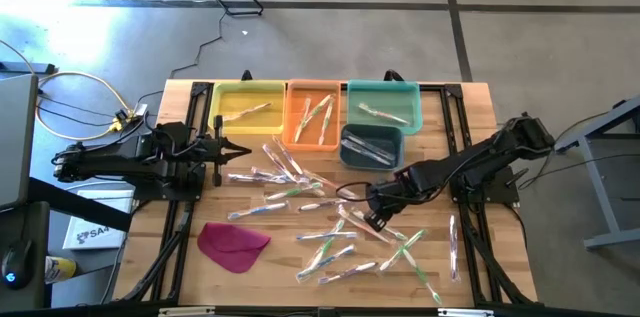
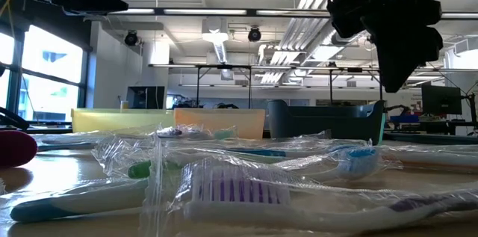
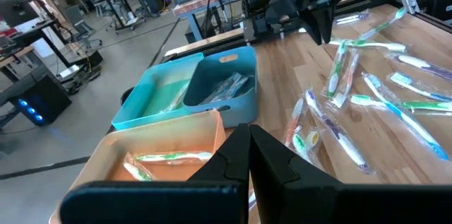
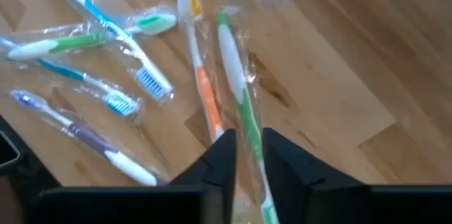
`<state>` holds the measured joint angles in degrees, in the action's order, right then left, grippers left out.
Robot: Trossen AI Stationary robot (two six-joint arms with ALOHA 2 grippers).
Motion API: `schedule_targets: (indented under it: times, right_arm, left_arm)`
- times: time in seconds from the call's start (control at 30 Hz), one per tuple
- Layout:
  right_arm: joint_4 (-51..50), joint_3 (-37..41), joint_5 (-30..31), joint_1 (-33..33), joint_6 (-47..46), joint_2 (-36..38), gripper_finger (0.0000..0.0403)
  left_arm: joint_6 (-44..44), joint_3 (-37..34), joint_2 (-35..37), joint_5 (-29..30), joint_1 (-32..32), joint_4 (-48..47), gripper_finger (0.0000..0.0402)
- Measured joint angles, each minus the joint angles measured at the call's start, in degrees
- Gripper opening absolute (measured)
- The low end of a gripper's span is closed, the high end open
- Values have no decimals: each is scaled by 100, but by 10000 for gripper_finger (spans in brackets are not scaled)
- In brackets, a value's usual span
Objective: Pick & Place Toothbrushes
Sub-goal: Put the green toothbrush into the orange bin
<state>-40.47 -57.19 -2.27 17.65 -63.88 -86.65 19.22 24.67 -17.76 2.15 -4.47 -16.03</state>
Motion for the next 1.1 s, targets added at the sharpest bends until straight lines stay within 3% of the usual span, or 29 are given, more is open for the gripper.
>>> schedule_targets:
  times: [0.13,0.27,0.7,1.1]
  right_arm:
    - [-2,0,92,1,84,0,125]
    - [-2,0,118,81,107,0,155]
    - [48,0,737,629,66,-86,160]
    - [113,4,509,760,48,-896,160]
  left_arm:
    - [0,0,0,0,-2,1,0]
    - [0,0,0,1,-2,0,0]
    - [0,0,0,0,-2,0,0]
    - [0,0,-1,1,-1,-1,0]
